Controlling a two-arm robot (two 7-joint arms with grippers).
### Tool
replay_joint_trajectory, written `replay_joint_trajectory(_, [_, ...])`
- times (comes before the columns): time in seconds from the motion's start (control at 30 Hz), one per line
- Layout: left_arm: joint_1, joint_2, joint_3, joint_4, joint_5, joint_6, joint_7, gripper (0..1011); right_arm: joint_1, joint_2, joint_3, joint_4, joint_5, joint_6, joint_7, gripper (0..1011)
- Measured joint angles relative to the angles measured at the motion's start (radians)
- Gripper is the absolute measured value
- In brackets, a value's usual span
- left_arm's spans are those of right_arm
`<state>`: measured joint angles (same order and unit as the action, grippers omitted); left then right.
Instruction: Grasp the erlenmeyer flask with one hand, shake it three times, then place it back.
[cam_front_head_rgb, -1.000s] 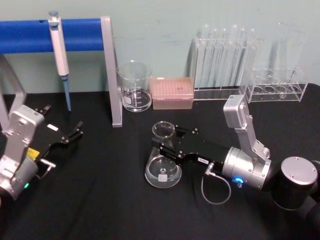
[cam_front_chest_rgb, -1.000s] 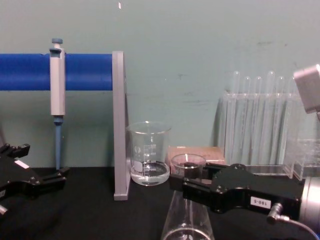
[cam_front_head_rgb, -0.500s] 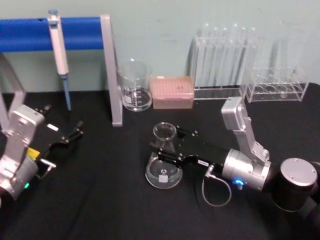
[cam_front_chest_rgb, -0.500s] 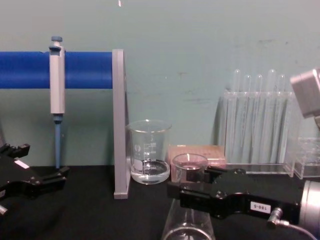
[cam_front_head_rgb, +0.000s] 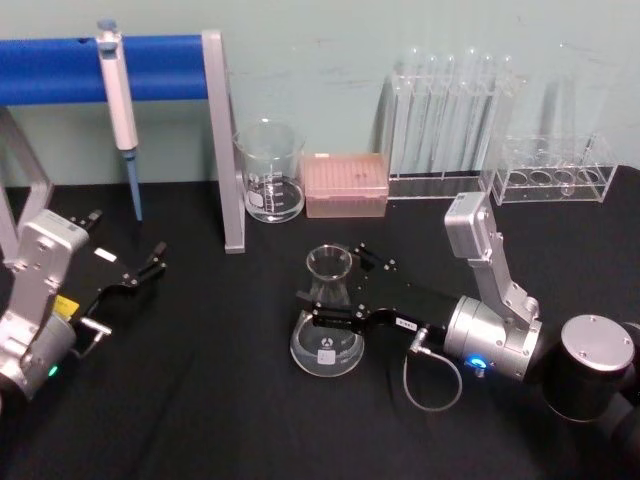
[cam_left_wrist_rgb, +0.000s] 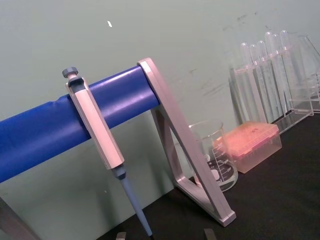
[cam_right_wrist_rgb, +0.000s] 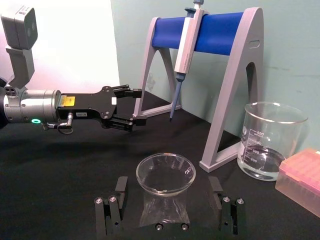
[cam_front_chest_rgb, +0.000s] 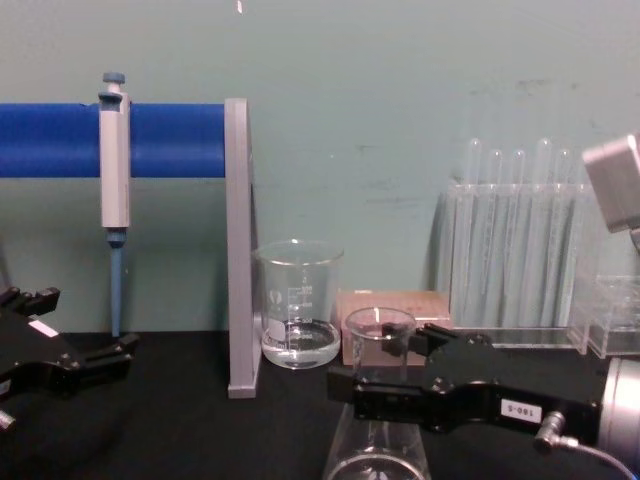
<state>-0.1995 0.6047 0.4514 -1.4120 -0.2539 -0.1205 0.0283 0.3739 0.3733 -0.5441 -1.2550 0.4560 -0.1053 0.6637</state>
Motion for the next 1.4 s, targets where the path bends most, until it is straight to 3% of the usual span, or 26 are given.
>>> replay_joint_trajectory(0.77, [0.0,0.0,0.0,0.0,0.0,0.0,0.0,1001,-0.004,0.01,0.0,-0.01,0.012,0.003,0.015,1002])
replay_joint_trajectory(1.1, [0.0,0.0,0.0,0.0,0.0,0.0,0.0,1001,-0.058,0.063,0.013,-0.087,0.026,0.028,0.001,1003])
replay_joint_trajectory(1.4, [0.0,0.0,0.0,0.0,0.0,0.0,0.0,1001,-0.149,0.153,0.061,-0.209,0.044,0.066,-0.043,1003])
